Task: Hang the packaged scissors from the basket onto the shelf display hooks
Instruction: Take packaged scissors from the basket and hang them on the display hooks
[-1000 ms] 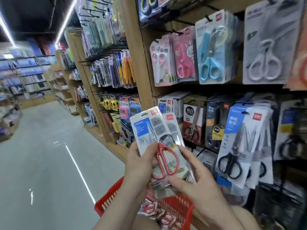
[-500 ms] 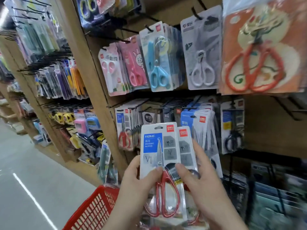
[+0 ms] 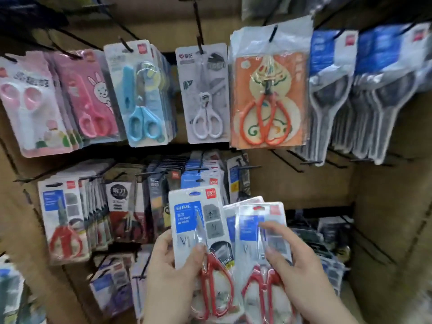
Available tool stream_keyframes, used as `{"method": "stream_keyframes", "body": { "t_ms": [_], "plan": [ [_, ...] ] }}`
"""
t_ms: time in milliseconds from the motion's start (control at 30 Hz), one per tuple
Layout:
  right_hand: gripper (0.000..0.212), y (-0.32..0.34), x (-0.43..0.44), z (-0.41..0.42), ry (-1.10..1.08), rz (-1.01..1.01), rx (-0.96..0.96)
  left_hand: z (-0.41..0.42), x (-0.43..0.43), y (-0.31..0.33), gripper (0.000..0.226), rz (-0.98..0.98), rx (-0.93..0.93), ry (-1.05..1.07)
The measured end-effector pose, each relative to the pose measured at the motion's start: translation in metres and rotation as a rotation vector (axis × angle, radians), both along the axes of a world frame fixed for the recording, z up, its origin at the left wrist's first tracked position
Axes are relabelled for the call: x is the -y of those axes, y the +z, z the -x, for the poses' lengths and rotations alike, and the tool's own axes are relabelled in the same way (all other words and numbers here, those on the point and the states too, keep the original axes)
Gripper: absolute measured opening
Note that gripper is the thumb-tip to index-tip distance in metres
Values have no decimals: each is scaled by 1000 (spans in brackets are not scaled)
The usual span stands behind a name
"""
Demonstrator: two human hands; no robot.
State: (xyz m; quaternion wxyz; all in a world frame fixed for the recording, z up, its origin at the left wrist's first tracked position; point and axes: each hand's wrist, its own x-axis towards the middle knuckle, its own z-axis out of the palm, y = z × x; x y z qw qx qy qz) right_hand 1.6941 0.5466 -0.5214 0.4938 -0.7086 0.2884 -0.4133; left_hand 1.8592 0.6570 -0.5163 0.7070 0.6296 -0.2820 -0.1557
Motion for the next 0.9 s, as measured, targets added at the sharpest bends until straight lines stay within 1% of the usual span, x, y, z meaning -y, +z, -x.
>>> {"method": "stream_keyframes", "body": {
  "t_ms": [67, 133, 200, 300, 433, 533, 633, 700, 767, 833, 900],
  "plan": [
    [35, 1, 4, 9, -115, 44, -30, 3, 10, -7, 27, -4, -5, -145],
    [32, 2, 6, 14, -187, 58, -40, 10, 21, -10, 23, -3, -52, -258],
    [27, 2, 10, 18, -235, 38, -12, 17, 33, -13, 22, -7, -57, -306],
    [21, 2, 18, 22, -240, 20, 8, 27, 50, -18, 24, -40, -55, -346],
    [19, -3, 36, 24, -230, -25, 39, 32, 66, -21, 43, -35, -81, -314],
    [14, -8, 46, 21, -200, -24, 90, 31, 61, -20, 49, -26, -54, -296],
    [11, -10, 46, 16, -127, -20, 152, 27, 51, -21, 60, -5, -33, -239],
    [10, -12, 41, 12, -93, -20, 159, 26, 40, -19, 66, 18, 9, -188],
    [11, -12, 35, 11, -70, -34, 183, 25, 27, -15, 65, 62, 23, -131],
    [11, -11, 30, 8, -23, -95, 228, 16, 9, -9, 63, 108, -11, -27],
    [22, -9, 22, -1, 45, -144, 255, -2, -13, -2, 61, 129, -63, 91]
  ]
}}
